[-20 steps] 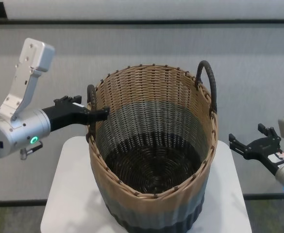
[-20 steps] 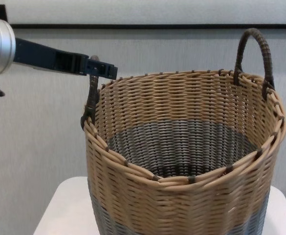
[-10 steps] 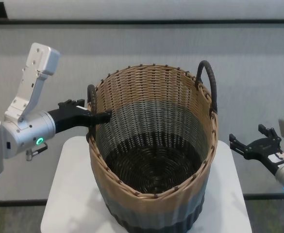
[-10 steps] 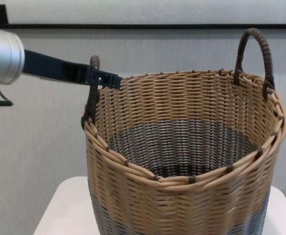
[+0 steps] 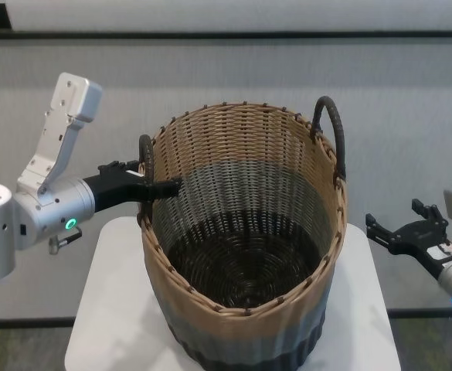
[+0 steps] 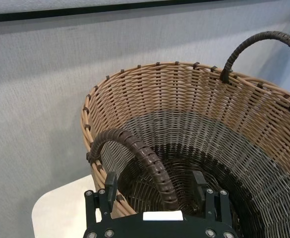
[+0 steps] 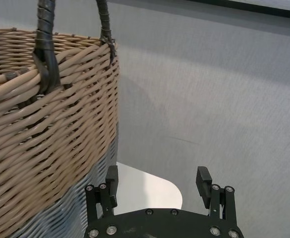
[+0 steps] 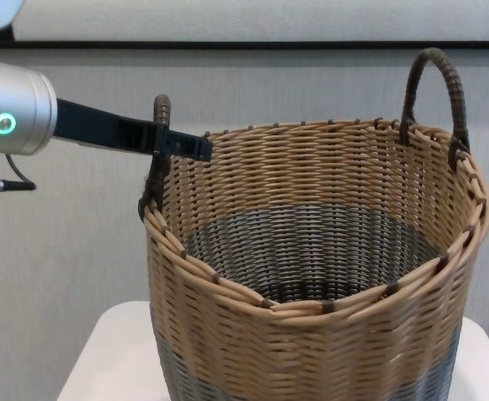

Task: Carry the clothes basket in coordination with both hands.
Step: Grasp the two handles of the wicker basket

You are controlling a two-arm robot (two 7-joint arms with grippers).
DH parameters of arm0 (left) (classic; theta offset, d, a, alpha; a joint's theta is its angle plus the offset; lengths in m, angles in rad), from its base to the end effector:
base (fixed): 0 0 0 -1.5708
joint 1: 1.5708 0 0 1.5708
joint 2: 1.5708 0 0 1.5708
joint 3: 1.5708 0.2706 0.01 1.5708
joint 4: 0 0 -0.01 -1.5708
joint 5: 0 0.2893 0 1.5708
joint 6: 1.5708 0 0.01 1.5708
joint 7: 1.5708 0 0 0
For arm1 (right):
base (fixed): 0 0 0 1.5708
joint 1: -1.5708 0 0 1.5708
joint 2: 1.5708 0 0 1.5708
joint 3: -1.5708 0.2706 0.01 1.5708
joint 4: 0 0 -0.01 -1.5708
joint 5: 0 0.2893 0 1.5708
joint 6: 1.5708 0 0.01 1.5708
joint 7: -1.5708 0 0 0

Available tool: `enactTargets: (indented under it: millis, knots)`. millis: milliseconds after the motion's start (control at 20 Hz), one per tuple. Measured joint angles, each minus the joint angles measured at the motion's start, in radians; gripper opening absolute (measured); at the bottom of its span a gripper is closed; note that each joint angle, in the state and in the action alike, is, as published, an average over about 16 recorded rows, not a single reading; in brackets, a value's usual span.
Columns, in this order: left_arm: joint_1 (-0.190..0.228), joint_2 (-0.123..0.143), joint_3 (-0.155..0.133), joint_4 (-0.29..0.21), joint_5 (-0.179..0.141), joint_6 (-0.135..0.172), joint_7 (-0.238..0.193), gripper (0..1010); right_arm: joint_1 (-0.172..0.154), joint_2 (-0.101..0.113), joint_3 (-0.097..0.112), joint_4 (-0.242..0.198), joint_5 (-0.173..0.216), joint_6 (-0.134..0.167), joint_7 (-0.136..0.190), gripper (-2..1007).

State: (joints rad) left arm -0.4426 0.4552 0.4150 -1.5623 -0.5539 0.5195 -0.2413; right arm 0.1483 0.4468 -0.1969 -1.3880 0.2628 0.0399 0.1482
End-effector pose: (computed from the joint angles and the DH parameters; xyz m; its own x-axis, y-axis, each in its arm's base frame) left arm 0.3880 0.0127 -0.1633 0.5652 0.8239 -0.0416 -0.7832 0.5517 0.2867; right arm 0.3418 -0.0914 -0.2805 0.2584 -0.9493 0.1789 0.9586 0.2291 -0.1689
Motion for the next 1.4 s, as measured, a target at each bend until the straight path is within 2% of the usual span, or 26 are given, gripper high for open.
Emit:
enactTargets:
  millis: [500, 900, 1150, 1400]
  knots:
    - [-0.01, -0.008, 0.002, 0.026, 0.032, -0.012, -0.007, 1000, -0.004, -0.023, 0.032, 0.0, -0.009, 0.007, -0.005, 1000]
    - [-0.008, -0.007, -0.002, 0.026, 0.041, -0.011, -0.007, 1000, -0.007, -0.034, 0.05, -0.008, -0.011, 0.006, -0.016, 1001]
    - [-0.008, -0.007, -0.002, 0.025, 0.041, -0.011, -0.006, 1000, -0.007, -0.04, 0.059, -0.035, -0.018, -0.003, -0.026, 1000]
    - [-0.007, -0.007, -0.002, 0.025, 0.04, -0.011, -0.005, 1000, -0.007, -0.051, 0.068, -0.08, -0.027, -0.011, -0.03, 1000]
